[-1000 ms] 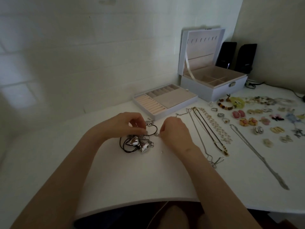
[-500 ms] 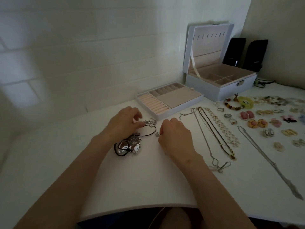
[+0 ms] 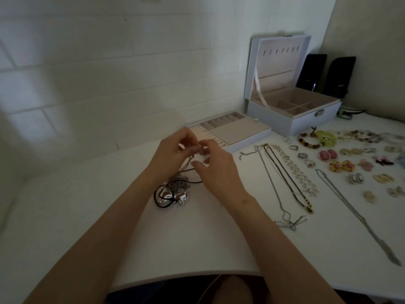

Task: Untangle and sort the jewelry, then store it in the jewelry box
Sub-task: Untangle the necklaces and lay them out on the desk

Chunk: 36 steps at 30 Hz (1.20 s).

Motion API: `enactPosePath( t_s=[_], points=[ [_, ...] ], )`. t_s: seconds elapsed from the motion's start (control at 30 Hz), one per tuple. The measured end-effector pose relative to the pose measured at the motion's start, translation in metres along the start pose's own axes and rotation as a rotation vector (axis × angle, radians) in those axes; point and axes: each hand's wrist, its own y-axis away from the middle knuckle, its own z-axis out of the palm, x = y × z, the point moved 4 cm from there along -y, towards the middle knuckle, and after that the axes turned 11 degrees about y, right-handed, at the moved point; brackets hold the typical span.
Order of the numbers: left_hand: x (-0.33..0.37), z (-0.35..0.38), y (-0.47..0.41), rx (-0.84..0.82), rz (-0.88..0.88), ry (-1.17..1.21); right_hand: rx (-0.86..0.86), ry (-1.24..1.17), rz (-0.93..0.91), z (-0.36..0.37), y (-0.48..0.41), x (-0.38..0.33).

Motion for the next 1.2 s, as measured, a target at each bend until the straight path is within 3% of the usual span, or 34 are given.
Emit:
enactPosePath(
  t_s=[0.17, 0.37, 0.63, 0.77, 1.07, 1.2],
  points=[
    [0.013, -0.007, 0.003, 0.045, 0.016, 0.206, 0.191, -0.317, 0.085, -0.011, -0.003, -0.003],
    [0.019, -0.021, 0.001, 0.193, 0.053, 0.245, 0.245, -0.552, 0.087, -0.023, -0.002, -0.007],
    [0.025, -0.013, 0.003, 0.121, -0.025, 0.385, 0.076, -0.91, 0.212, -0.018, -0.002, -0.012],
    [0.02, -0.009, 0.004, 0.111, -0.125, 0.486, 0.046, -0.958, 0.241, -0.02, -0.003, -0.007],
    [0.024, -0.01, 0.006, 0.044, -0.145, 0.471, -0.029, -1.092, 0.181, -0.024, -0.007, -0.009],
    [0.024, -0.011, 0.006, 0.065, -0.156, 0.517, -0.071, -1.003, 0.173, -0.023, -0.006, -0.006]
  ],
)
